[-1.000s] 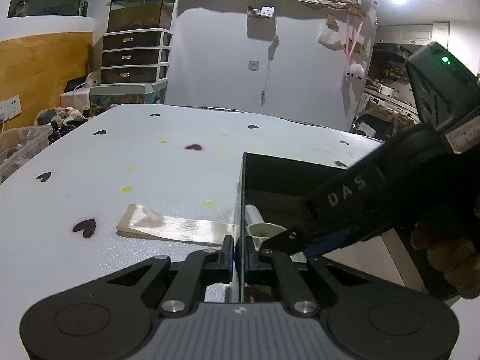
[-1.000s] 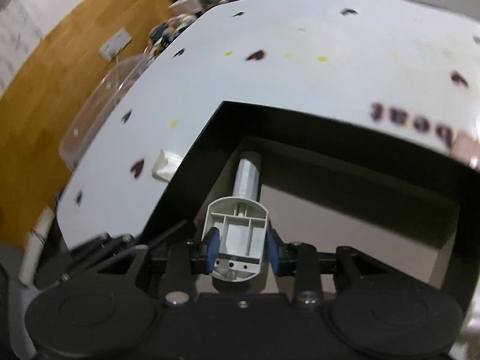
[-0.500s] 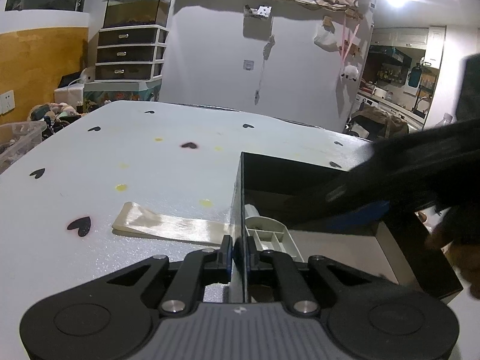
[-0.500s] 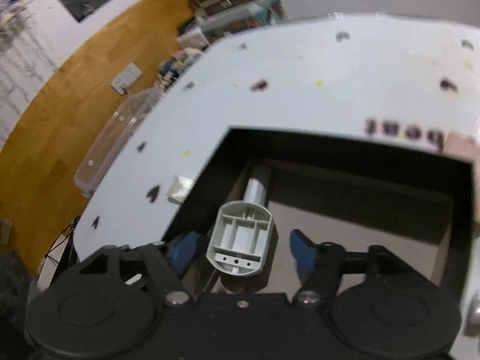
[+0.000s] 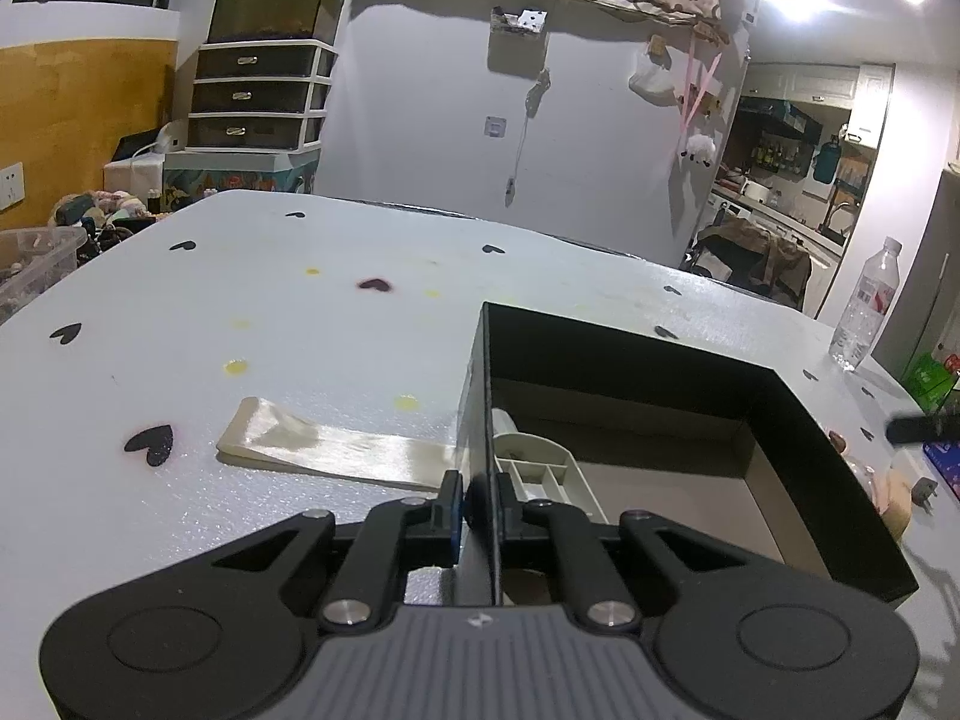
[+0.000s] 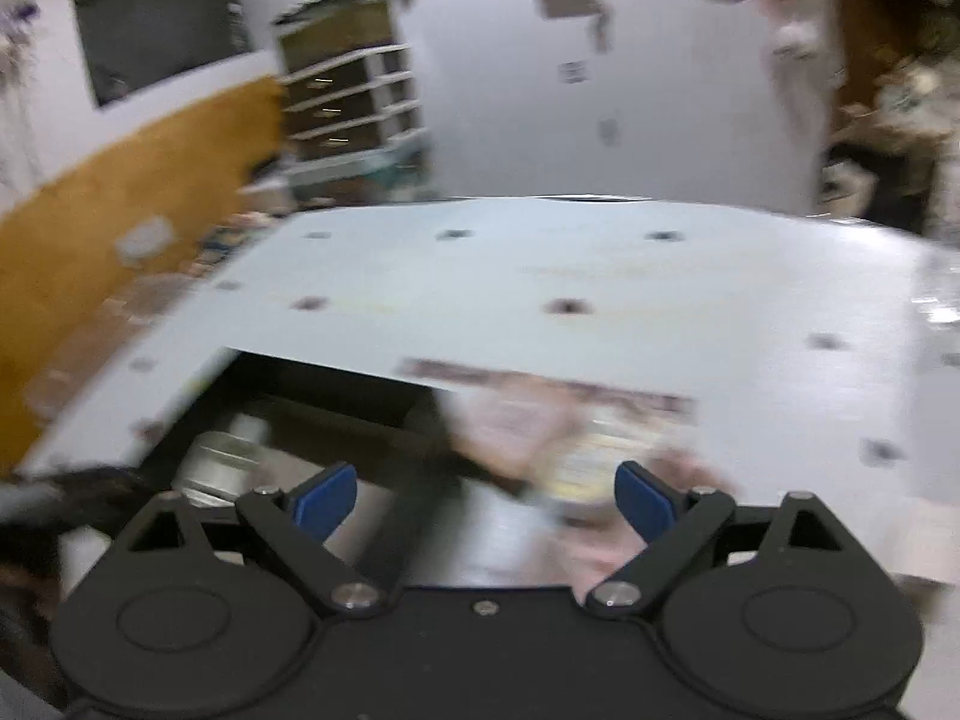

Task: Organize rigid objects
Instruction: 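Grasp the wooden oval case with the right gripper, then place the wooden oval case into the black box with the right gripper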

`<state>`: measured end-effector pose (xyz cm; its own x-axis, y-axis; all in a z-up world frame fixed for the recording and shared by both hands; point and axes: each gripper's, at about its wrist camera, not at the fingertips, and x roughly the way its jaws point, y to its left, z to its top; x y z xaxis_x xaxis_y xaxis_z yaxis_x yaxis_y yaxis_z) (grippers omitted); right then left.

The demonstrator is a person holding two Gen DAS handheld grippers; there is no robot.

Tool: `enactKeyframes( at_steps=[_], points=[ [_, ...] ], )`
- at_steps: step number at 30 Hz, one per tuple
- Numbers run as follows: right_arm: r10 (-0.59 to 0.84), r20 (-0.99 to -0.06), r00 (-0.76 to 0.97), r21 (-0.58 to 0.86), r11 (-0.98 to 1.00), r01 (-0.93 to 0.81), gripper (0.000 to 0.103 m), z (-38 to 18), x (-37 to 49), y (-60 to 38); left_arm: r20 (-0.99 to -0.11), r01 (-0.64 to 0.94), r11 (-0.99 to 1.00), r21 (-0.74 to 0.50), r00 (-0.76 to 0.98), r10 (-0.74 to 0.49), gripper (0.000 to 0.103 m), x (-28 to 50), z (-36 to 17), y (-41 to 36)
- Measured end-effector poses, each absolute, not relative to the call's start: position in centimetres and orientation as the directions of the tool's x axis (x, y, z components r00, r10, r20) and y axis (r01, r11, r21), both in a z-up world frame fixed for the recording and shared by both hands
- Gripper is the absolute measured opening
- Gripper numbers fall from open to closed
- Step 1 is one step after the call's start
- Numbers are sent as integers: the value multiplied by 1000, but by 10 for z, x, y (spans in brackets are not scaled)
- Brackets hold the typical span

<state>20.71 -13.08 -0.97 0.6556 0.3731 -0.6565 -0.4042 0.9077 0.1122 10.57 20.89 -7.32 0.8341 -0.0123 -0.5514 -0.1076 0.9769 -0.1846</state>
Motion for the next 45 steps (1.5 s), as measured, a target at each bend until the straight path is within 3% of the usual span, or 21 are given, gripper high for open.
enactKeyframes(
  at_steps=[5,12,15,18,24,29,33,37,40,45],
  points=[
    [268,-681,682,12,935,-355,96,-34,206,-165,-556,-99,977,-189,831,-23,10,109,-74,211],
    [323,-699,638,-106,836,-539,99,-60,202,-171,-552,-96,975,-200,833,-31,11,110,-76,213],
    [345,-714,609,-92,816,-570,99,-63,202,-173,-551,-95,975,-200,834,-32,11,109,-77,213],
    [376,-722,581,-59,803,-593,90,-65,207,-174,-553,-94,976,-197,832,-31,11,109,-77,213],
    [387,-716,581,-31,814,-580,90,-65,210,-175,-556,-96,976,-196,831,-30,11,110,-76,212],
    [475,-616,629,80,832,-549,89,-35,207,-179,-563,-97,977,-191,826,-28,11,113,-75,211],
    [623,-506,597,140,742,-655,89,-2,200,-162,-563,-98,977,-192,826,-28,11,113,-75,212],
    [734,-474,486,150,612,-777,89,16,203,-128,-562,-97,977,-192,827,-28,11,113,-75,212],
    [773,-507,382,139,511,-848,89,18,210,-97,-563,-96,978,-188,826,-27,11,114,-74,212],
    [696,-675,245,78,398,-914,90,9,219,-36,-561,-92,979,-181,827,-26,11,113,-75,211]
  ],
)
